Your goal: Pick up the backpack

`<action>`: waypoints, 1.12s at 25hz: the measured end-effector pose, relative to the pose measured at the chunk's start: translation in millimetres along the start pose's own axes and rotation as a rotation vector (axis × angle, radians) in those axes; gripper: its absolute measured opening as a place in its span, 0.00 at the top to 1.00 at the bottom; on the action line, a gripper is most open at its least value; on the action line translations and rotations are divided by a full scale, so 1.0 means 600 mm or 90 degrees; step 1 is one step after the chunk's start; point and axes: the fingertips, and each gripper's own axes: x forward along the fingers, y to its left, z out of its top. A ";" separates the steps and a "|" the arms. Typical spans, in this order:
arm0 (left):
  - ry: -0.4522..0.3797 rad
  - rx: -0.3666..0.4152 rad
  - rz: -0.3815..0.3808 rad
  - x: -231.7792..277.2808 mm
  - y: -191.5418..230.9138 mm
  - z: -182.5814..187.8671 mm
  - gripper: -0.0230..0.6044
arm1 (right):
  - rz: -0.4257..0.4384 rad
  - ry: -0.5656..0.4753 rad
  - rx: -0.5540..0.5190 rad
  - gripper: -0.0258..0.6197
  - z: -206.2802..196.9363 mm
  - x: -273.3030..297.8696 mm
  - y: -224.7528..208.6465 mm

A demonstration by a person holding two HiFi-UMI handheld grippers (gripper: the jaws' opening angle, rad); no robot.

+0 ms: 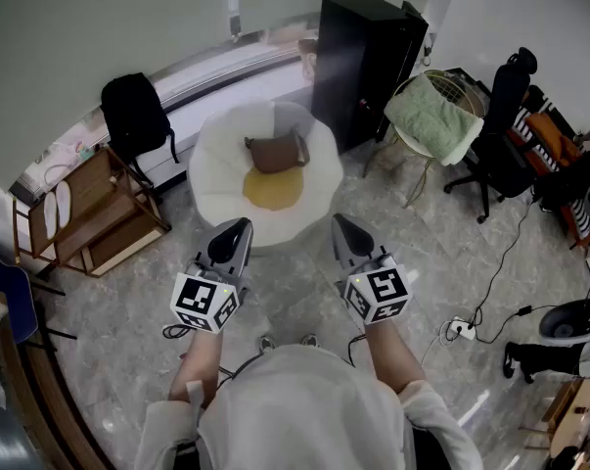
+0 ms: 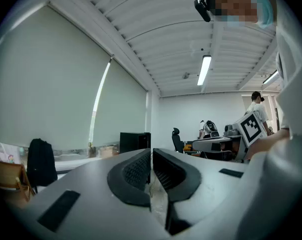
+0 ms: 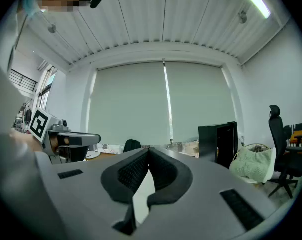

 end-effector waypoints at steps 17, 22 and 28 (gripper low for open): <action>-0.001 -0.007 0.008 0.013 0.008 -0.007 0.90 | -0.003 -0.033 0.015 0.91 0.009 0.004 -0.014; 0.000 -0.017 0.014 0.021 -0.003 -0.010 0.90 | 0.002 -0.036 0.018 0.91 0.010 -0.003 -0.028; 0.002 -0.022 0.032 0.041 -0.023 -0.020 0.90 | 0.014 -0.029 0.021 0.91 -0.003 -0.017 -0.062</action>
